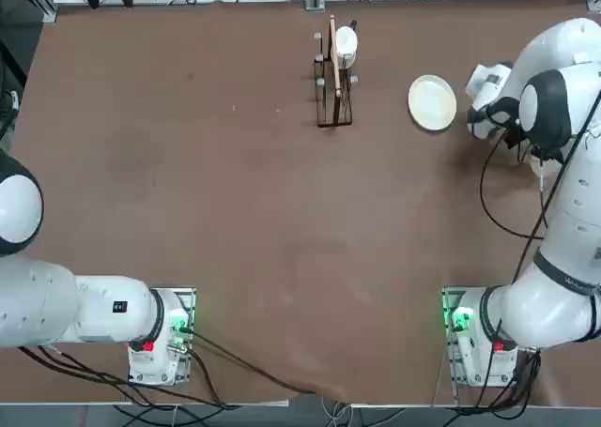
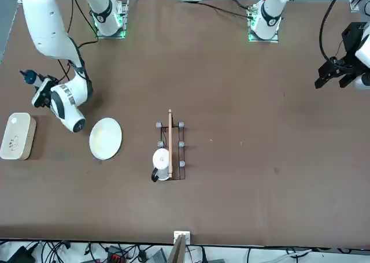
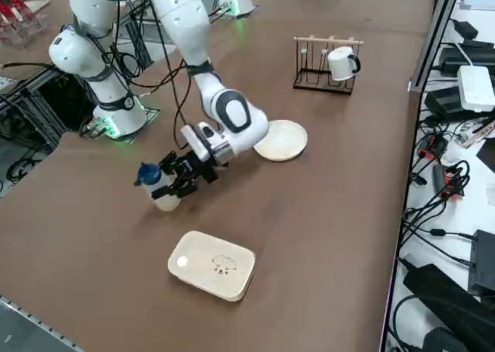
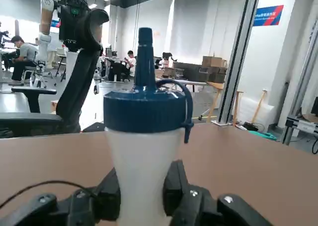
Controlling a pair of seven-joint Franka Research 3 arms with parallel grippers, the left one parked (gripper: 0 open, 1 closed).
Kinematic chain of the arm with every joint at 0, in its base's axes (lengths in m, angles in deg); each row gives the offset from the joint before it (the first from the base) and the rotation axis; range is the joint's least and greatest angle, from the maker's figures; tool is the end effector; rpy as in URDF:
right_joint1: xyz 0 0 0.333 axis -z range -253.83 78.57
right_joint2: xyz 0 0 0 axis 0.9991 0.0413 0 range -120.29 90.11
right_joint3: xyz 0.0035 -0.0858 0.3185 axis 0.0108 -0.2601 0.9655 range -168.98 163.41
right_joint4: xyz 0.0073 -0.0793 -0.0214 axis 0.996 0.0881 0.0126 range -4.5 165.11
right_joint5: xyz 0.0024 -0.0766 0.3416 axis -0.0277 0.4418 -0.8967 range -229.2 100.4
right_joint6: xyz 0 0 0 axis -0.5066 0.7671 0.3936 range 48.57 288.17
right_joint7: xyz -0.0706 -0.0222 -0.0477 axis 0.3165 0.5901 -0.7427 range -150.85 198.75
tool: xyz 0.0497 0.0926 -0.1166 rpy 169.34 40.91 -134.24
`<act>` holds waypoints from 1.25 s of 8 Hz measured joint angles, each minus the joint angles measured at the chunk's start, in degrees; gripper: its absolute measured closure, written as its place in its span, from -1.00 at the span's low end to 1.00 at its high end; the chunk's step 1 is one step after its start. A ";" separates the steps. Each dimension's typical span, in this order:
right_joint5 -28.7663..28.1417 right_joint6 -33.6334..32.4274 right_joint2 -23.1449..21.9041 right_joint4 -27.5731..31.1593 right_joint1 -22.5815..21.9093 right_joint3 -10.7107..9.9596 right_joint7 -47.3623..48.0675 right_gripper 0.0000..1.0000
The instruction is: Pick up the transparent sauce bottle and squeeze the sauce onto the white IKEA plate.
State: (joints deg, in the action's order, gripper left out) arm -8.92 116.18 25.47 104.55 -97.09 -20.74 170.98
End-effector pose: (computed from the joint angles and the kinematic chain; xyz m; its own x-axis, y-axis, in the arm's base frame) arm 0.4401 -0.1959 0.1696 0.0182 -0.1487 0.9887 -0.8308 0.5479 0.0977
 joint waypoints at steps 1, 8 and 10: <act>0.77 1.42 0.32 0.88 1.06 0.00 1.59 0.24; 1.58 3.11 1.29 1.91 0.30 0.69 4.42 -0.98; 1.58 2.92 1.29 1.91 -0.21 0.78 4.42 -1.00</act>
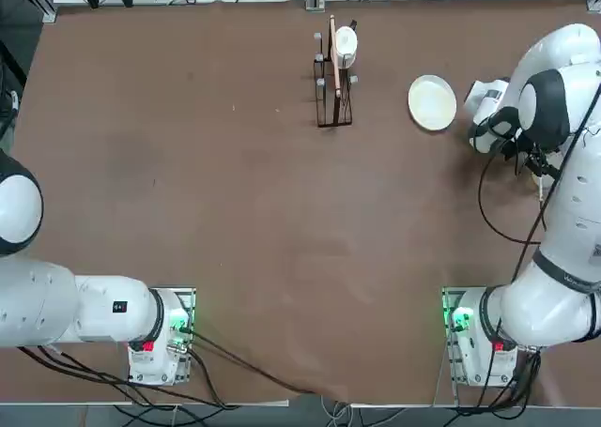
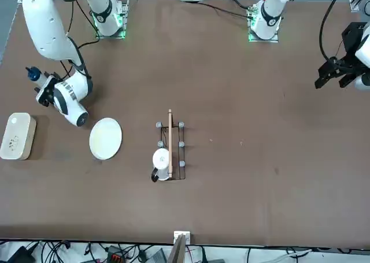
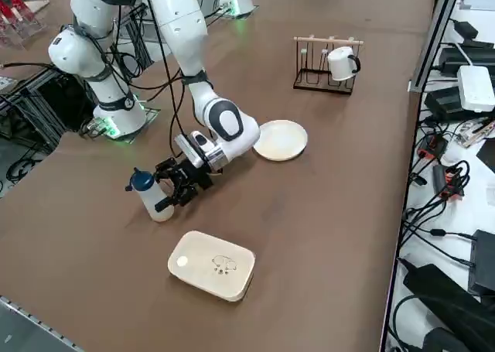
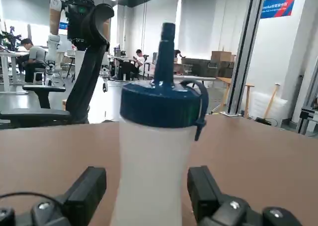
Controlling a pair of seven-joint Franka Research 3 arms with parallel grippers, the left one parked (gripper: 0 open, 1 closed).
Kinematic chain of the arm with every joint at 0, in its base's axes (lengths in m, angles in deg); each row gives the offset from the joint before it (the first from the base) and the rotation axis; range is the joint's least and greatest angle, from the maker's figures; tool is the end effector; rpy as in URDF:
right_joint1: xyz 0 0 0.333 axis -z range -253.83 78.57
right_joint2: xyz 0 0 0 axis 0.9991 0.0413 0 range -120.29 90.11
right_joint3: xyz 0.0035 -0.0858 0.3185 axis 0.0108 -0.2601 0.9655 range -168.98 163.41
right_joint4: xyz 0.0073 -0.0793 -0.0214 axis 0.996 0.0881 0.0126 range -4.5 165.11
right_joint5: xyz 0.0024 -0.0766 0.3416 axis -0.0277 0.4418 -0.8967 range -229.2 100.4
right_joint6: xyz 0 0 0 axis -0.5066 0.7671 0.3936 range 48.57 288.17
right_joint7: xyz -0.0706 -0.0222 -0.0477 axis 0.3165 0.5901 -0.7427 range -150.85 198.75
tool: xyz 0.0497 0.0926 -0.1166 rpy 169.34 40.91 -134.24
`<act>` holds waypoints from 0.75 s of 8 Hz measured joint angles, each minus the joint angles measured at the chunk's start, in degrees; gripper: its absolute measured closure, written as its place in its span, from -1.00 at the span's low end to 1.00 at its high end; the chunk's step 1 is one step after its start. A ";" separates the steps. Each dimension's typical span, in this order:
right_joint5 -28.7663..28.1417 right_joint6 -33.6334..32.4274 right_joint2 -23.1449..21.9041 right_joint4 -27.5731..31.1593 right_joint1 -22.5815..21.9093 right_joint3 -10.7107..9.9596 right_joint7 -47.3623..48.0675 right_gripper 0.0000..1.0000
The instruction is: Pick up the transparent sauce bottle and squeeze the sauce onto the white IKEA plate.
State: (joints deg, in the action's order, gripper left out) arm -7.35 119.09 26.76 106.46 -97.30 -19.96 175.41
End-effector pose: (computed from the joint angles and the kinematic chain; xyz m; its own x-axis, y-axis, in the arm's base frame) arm 0.4339 -0.1888 0.1478 -0.0045 -0.1409 0.9900 -0.8570 0.5106 0.0688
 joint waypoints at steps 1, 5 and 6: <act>-0.04 -0.15 -0.12 -0.01 -0.35 0.00 0.00 -1.00; -9.88 -2.68 -4.61 -4.64 -5.76 0.12 -7.03 -1.00; -14.12 -3.76 -6.04 -8.67 -7.15 0.11 -11.46 -1.00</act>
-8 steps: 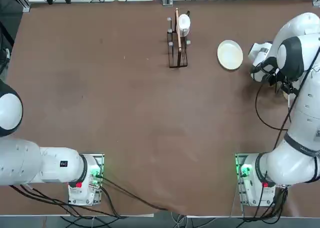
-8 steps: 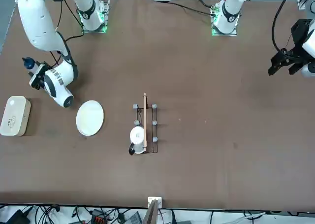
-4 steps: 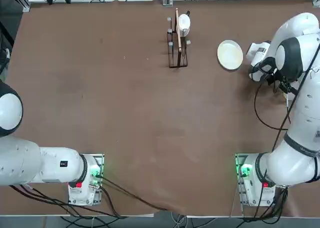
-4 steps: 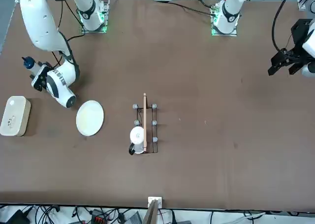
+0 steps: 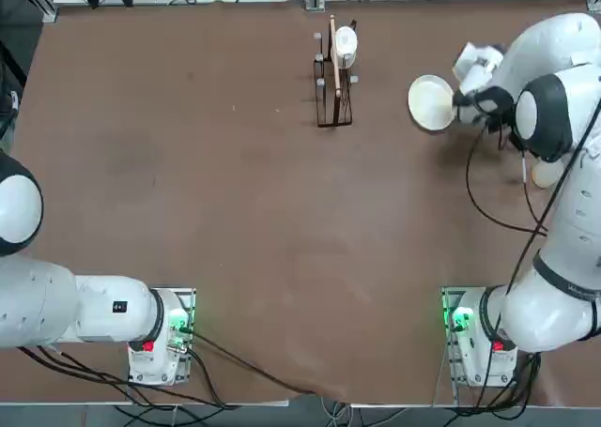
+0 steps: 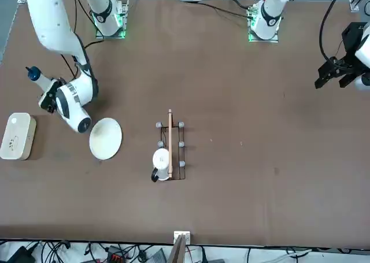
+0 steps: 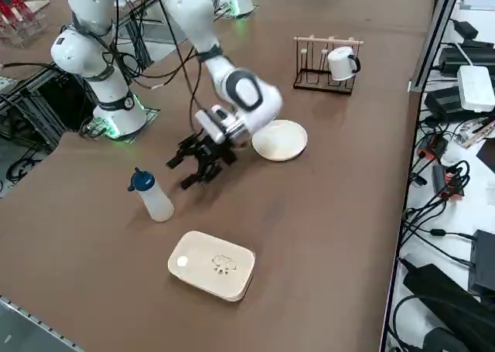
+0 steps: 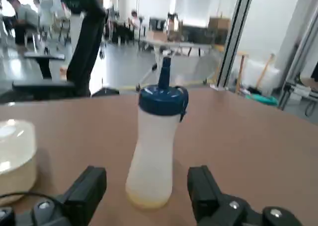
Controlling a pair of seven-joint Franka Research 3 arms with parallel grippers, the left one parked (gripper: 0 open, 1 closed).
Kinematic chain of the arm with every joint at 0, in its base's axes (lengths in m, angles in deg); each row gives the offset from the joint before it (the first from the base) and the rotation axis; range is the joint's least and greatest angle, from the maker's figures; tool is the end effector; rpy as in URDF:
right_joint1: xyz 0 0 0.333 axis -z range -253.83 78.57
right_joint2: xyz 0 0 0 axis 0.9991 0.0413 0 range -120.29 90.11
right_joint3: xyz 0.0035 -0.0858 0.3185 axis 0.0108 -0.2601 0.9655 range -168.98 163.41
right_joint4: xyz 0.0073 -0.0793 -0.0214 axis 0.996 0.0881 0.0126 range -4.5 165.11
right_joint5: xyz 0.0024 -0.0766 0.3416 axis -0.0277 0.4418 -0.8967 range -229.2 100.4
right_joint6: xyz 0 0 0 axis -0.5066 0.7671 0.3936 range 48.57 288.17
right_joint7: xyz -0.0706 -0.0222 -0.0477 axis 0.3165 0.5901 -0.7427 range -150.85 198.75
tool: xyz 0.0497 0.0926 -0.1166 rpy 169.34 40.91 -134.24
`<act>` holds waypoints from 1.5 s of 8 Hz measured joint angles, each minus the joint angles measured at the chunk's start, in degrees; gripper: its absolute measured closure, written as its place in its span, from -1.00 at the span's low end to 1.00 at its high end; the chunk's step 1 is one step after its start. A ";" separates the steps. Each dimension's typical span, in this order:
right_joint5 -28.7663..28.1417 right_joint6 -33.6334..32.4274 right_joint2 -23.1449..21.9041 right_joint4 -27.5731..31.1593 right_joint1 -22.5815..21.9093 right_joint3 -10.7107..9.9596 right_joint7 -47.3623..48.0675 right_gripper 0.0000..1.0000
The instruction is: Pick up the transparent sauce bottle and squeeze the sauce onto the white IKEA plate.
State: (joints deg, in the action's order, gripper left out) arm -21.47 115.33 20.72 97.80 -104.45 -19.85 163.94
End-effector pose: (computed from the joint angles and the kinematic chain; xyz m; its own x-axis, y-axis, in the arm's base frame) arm 0.4941 -0.1034 0.2111 -0.1007 -0.3381 0.9357 -0.8415 0.5308 0.1012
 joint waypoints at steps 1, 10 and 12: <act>-4.84 -0.71 -0.96 -5.27 -0.73 0.02 -5.84 -1.00; -40.47 -3.19 -0.08 -27.43 -1.65 -0.30 -69.85 -1.00; -45.14 -5.98 -1.25 -31.04 -1.54 -0.48 -80.29 -1.00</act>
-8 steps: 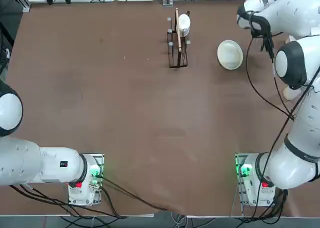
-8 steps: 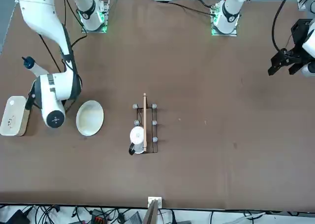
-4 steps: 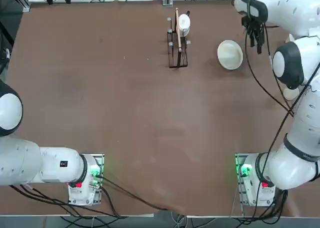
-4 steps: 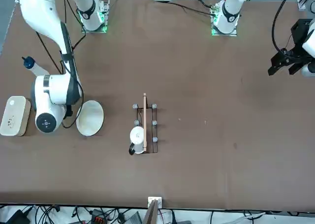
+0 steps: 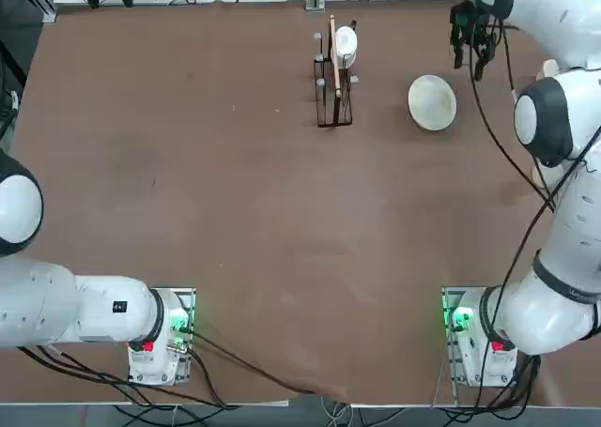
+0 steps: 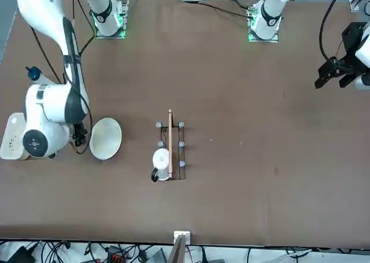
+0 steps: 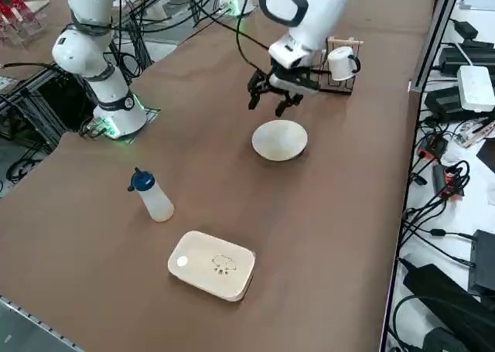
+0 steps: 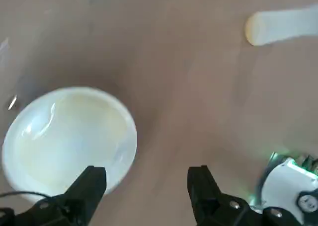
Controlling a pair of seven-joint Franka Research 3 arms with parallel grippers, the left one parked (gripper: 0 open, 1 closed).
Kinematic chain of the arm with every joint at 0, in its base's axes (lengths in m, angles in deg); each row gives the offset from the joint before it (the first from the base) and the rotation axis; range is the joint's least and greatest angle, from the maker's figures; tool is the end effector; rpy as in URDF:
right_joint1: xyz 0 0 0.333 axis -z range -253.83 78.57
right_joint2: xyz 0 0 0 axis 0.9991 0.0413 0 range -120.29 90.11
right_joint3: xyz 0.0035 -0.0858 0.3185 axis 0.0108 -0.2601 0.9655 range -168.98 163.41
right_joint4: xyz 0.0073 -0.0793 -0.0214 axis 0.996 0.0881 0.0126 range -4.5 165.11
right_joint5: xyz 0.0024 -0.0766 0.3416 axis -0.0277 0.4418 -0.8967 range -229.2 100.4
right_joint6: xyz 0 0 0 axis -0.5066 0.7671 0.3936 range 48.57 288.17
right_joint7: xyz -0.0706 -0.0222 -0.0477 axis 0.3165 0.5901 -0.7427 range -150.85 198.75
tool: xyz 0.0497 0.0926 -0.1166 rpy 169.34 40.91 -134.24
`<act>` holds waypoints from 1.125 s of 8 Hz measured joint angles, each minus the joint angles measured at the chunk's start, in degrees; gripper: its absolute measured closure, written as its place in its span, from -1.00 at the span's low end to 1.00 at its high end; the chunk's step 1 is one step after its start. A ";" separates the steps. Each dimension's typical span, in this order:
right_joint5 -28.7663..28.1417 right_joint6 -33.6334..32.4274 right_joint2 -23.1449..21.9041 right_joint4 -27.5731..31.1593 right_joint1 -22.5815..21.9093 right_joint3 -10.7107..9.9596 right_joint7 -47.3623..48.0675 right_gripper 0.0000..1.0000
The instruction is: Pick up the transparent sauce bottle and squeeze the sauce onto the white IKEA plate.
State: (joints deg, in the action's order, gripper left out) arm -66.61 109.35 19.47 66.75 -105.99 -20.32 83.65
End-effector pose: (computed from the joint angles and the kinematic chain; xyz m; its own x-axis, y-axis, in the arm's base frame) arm 0.6080 0.0470 0.3366 0.5019 -0.8597 -0.0954 -0.7572 -0.4900 0.4318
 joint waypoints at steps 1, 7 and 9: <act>-0.67 -0.97 -1.75 -0.98 0.10 -0.11 -5.33 -1.00; -3.19 -3.13 -24.52 3.29 8.28 8.75 -48.23 -1.00; -0.82 -2.63 -30.03 8.20 12.80 14.95 -58.47 -1.00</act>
State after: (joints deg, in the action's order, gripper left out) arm -67.44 106.72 -10.56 74.96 -93.18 -5.38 25.18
